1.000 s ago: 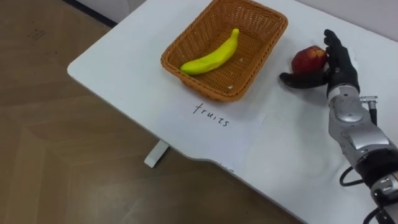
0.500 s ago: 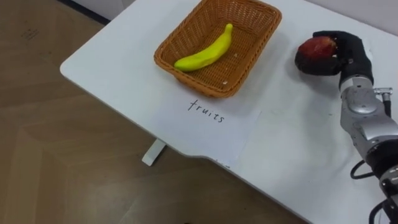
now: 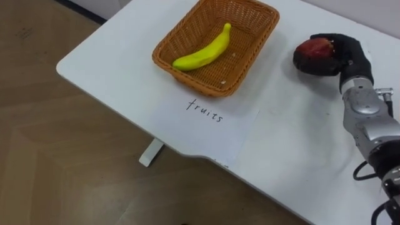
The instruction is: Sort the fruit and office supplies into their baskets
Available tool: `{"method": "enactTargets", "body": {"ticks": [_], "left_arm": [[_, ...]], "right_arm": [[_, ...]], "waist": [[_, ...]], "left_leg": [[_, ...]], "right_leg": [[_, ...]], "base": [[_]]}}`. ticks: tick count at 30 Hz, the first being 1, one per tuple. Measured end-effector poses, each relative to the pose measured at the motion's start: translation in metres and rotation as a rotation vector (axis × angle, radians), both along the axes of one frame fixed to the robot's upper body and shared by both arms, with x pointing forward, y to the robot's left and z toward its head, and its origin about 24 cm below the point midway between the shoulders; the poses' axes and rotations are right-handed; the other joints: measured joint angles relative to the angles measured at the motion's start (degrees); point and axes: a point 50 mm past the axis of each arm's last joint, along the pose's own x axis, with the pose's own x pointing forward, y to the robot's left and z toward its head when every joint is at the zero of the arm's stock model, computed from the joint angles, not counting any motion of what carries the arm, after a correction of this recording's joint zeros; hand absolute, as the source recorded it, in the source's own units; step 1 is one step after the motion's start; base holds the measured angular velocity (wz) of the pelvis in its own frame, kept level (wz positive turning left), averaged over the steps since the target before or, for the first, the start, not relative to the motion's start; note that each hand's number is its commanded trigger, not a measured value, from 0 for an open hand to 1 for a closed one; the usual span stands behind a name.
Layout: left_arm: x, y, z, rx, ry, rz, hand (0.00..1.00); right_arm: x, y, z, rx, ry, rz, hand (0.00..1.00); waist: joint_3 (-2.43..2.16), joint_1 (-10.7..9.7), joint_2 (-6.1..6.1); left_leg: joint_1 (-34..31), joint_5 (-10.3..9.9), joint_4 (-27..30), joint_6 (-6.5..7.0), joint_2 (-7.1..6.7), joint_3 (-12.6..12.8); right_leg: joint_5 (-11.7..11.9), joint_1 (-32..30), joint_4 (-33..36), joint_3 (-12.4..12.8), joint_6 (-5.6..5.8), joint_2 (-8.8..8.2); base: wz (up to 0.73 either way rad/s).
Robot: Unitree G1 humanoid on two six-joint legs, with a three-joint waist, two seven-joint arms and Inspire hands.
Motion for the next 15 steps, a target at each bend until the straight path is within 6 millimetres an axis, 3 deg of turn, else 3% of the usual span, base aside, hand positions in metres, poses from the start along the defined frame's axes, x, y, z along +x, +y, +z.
{"method": "enactTargets", "body": {"ticks": [5, 15], "left_arm": [[0.0003, 0.0002, 0.0002, 0.002, -0.002, 0.002, 0.0], [-0.0026, 0.0038, 0.0005, 0.009, 0.007, 0.0, 0.0]], "right_arm": [[-0.0001, 0.0, -0.0002, 0.0, 0.002, 0.001, 1.0], [-0.0015, 0.002, -0.0082, 0.01, 0.089, 0.046, 1.0]], "waist": [[-0.1, -0.1, -0.08], [-0.88, -0.6, 0.17]], "left_leg": [[0.1, 0.0, 0.0, -0.04, -0.01, 0.0], [4.4, 0.2, -2.3, -0.18, -0.24, 0.0]], "right_leg": [[0.0, 0.0, -0.1, 0.0, 0.0, -0.02], [0.4, 4.4, -3.2, 0.0, 0.31, 0.56]], "base": [[0.0], [0.0]]}}
